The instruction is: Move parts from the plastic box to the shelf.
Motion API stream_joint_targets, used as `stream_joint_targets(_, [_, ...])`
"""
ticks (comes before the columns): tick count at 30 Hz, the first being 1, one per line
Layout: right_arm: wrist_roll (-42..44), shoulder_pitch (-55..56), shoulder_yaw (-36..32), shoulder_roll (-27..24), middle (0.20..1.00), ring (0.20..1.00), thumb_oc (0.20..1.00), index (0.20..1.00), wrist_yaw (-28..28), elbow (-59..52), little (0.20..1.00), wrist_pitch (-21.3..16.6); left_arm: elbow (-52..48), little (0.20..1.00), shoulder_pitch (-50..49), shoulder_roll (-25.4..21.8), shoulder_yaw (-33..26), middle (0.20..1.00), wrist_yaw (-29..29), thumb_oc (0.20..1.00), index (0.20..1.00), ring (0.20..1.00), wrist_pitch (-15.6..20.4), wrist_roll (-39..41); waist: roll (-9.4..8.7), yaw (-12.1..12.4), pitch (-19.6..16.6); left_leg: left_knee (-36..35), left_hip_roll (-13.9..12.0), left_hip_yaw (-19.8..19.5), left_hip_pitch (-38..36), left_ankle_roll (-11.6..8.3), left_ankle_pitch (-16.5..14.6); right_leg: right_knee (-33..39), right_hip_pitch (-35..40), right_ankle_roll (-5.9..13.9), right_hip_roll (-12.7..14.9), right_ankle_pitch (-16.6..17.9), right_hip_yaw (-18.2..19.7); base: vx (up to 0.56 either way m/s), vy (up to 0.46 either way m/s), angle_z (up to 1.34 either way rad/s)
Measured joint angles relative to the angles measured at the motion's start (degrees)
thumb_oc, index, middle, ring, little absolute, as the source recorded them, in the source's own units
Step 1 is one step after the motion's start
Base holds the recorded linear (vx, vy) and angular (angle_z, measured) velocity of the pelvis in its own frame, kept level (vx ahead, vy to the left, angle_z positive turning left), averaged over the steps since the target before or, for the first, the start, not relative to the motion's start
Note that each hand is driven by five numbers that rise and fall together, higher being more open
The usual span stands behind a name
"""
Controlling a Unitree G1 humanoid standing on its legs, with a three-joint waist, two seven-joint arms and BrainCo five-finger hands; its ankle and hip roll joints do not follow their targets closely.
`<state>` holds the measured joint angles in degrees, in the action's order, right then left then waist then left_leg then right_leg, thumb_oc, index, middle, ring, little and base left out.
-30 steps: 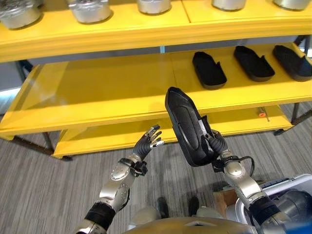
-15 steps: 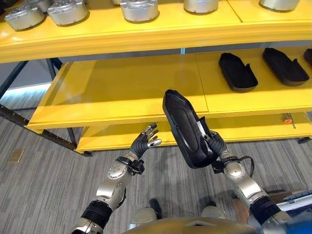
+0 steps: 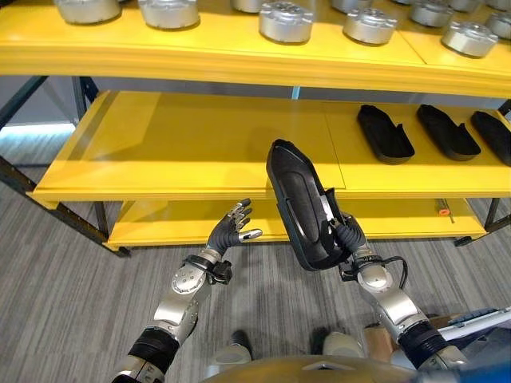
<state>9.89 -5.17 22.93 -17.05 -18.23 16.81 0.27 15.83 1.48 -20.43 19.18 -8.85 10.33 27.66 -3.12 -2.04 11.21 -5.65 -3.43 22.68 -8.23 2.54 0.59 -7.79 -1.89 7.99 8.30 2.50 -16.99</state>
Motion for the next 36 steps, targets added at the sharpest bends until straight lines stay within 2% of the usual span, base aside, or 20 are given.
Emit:
stream_joint_targets(1, [0.0,-0.1,-0.6,0.1,0.200,0.200,0.200,0.200,0.3,0.0,0.200,0.0,-0.1,1.000,-0.4,0.0,1.0,1.000,-0.1,1.000,1.000,1.000,-0.9,0.0,-0.72,-0.1,-0.4,0.0,0.6,0.1,-0.7,-0.78,-0.7,6.1,0.2,0.29,-0.1,1.2,-1.1,0.18,-0.205,0.16])
stream_joint_targets(3, [0.1,0.0,-0.8,0.1,0.200,0.200,0.200,0.200,0.4,0.0,0.200,0.0,-0.1,1.000,-2.1,0.3,1.2,1.000,-0.9,1.000,1.000,1.000,-1.5,-0.2,-0.48,-0.5,-0.4,0.0,0.7,0.0,-1.8,-1.25,-1.0,11.1,-0.9,0.99,0.8,3.3,-1.6,0.11,-0.169,-0.04])
stream_joint_targets(4, [0.1,0.3,-1.0,0.1,0.200,0.200,0.200,0.200,0.3,0.1,0.200,0.2,-0.1,1.000,-2.5,0.2,1.9,1.000,-1.7,1.000,1.000,1.000,-1.8,-0.3,-0.84,-1.6,-0.5,0.0,0.6,-0.4,-1.8,-1.83,-1.2,11.8,-1.7,1.39,2.1,5.0,-0.5,0.15,-0.169,0.19])
stream_joint_targets(6, [0.1,0.7,-1.3,0.1,0.200,0.200,0.200,0.200,0.3,0.1,0.200,0.3,-0.1,1.000,-2.5,-0.2,2.5,1.000,-2.2,1.000,1.000,1.000,-2.2,-0.4,-1.31,-1.8,-0.5,0.0,0.7,-1.2,-2.2,-2.65,-1.3,12.0,-1.7,1.75,2.5,6.3,0.6,0.17,-0.191,0.34])
stream_joint_targets(7, [0.1,0.5,-3.2,-2.0,0.200,0.200,0.200,0.200,0.4,1.0,0.200,1.0,-0.6,1.000,-2.1,0.6,3.3,1.000,-2.5,1.000,1.000,1.000,-2.6,-4.0,1.48,-2.0,0.2,0.0,-2.9,-2.7,-3.2,-4.81,-1.4,12.1,0.4,-2.88,-1.5,7.4,0.1,0.17,-0.149,0.24])
stream_joint_targets(9, [0.1,0.3,-4.4,-3.4,0.200,0.200,0.200,0.200,0.6,0.9,0.200,1.1,-0.6,1.000,-1.7,0.8,3.2,1.000,-2.1,1.000,1.000,1.000,-2.6,-4.5,2.48,-2.1,0.2,0.3,-4.7,-2.4,-3.6,-5.60,-0.9,13.0,1.5,-3.69,-3.4,6.9,-0.4,0.17,-0.127,0.13])
stream_joint_targets(12, [0.1,0.3,-4.9,-5.6,0.200,0.200,0.200,0.200,0.6,0.8,0.200,1.1,-1.3,1.000,-1.4,1.1,3.2,1.000,-1.9,1.000,1.000,1.000,-2.6,-4.8,3.26,-2.3,0.3,0.3,-6.7,-1.1,-6.0,-6.76,-1.2,13.1,4.2,-6.24,-5.6,4.7,-1.2,0.18,-0.141,0.07])
stream_joint_targets(18, [0.1,0.3,-4.3,-5.3,0.200,0.200,0.200,0.200,1.2,0.8,0.200,1.1,-1.3,1.000,-1.4,1.1,3.2,1.000,-1.1,1.000,1.000,1.000,-2.5,-4.5,4.01,-1.1,0.1,0.4,-7.1,-1.1,-6.4,-6.79,-1.2,13.1,4.3,-6.65,-6.2,3.6,-1.2,0.14,-0.108,0.00])
stream_joint_targets(20, [0.1,0.3,-4.3,-4.5,0.200,0.200,0.200,0.200,1.3,0.8,0.200,1.2,-1.3,1.000,-1.4,1.6,3.2,1.000,-0.6,1.000,1.000,1.000,-2.6,-2.9,4.59,-0.4,-0.1,0.7,-7.1,-1.0,-6.4,-6.12,-1.7,13.1,4.3,-6.80,-6.1,3.5,-1.0,0.15,-0.117,-0.04])
stream_joint_targets(25, [0.4,0.3,-4.2,-3.6,0.200,0.200,0.200,0.200,1.3,0.8,0.200,1.4,-1.3,1.000,-1.4,2.0,3.2,1.000,0.4,1.000,1.000,1.000,-2.6,-1.9,5.71,-0.5,-0.8,1.1,-7.3,-1.1,-6.1,-4.41,-3.0,13.1,4.3,-7.09,-6.2,3.2,-1.0,0.13,-0.079,0.00])
stream_joint_targets(28, [1.3,0.2,-4.3,-3.6,0.200,0.200,0.200,0.200,1.0,0.9,0.200,1.4,-1.3,1.000,-1.1,2.0,3.2,1.000,0.6,1.000,1.000,1.000,-2.4,-1.2,5.45,-0.4,-0.8,8.9,-7.6,-0.9,-2.2,-4.48,-3.2,12.7,3.6,-7.47,-4.9,2.7,-1.1,-0.03,-0.089,0.02])
stream_joint_targets(30, [1.5,-0.4,-4.1,-3.5,0.200,0.200,0.200,0.200,0.9,1.0,0.200,1.4,-1.3,1.000,-1.0,1.8,3.2,1.000,0.7,1.000,1.000,1.000,-2.4,-1.0,4.32,0.1,-0.3,18.7,-7.6,-1.4,2.5,-5.00,-2.9,11.7,3.1,-7.87,-3.3,2.2,-0.8,-0.05,0.086,-0.08])
stream_joint_targets(31, [1.5,-1.3,-3.7,-3.5,0.200,0.200,0.200,0.200,0.9,1.4,0.200,1.5,-1.3,1.000,-1.1,2.0,3.2,1.000,0.9,1.000,1.000,1.000,-2.3,0.1,3.79,0.1,0.0,24.1,-8.2,-1.4,5.4,-5.69,-2.9,11.6,3.3,-9.08,-2.2,2.3,0.1,0.06,0.274,-0.21])
stream_joint_targets(32, [1.6,-3.1,-3.2,-3.5,0.200,0.200,0.200,0.200,0.4,1.8,0.200,1.6,-1.2,1.000,-1.5,3.1,3.2,1.000,1.4,1.000,1.000,1.000,-2.3,1.1,4.33,-0.4,-0.2,22.7,-9.3,-0.9,6.2,-7.02,-3.4,11.9,3.5,-9.25,-2.1,2.3,0.5,0.08,0.471,-0.17])
stream_joint_targets(33, [1.7,-3.6,-3.1,-3.6,0.200,0.200,0.200,0.200,0.0,1.8,0.200,1.7,-1.2,1.000,-1.3,3.5,3.2,1.000,1.5,1.000,1.000,1.000,-2.3,1.2,4.64,-0.9,-0.4,19.4,-9.6,-0.7,5.9,-7.49,-3.0,11.9,3.4,-9.09,-2.3,2.1,0.5,0.08,0.535,-0.10])
stream_joint_targets(34, [2.2,-4.7,-3.3,-3.8,0.200,0.200,0.200,0.200,-0.8,2.0,0.200,2.6,-1.1,1.000,0.4,4.4,3.4,1.000,1.5,1.000,1.000,1.000,-2.2,1.2,4.50,-1.7,-0.2,11.6,-12.5,0.4,5.3,-9.60,-1.0,11.9,3.5,-8.67,-2.4,1.8,0.5,0.06,0.465,0.04])
stream_joint_targets(36, [2.4,-5.0,-3.4,-4.1,0.200,0.200,0.200,0.200,-1.1,2.2,0.200,3.1,-1.1,1.000,1.4,4.3,3.9,1.000,1.0,1.000,1.000,1.000,-2.2,1.2,4.60,-2.0,-0.2,8.4,-13.9,0.3,4.9,-9.52,1.0,11.7,3.5,-8.35,-2.4,1.8,0.4,0.04,0.271,-0.02])
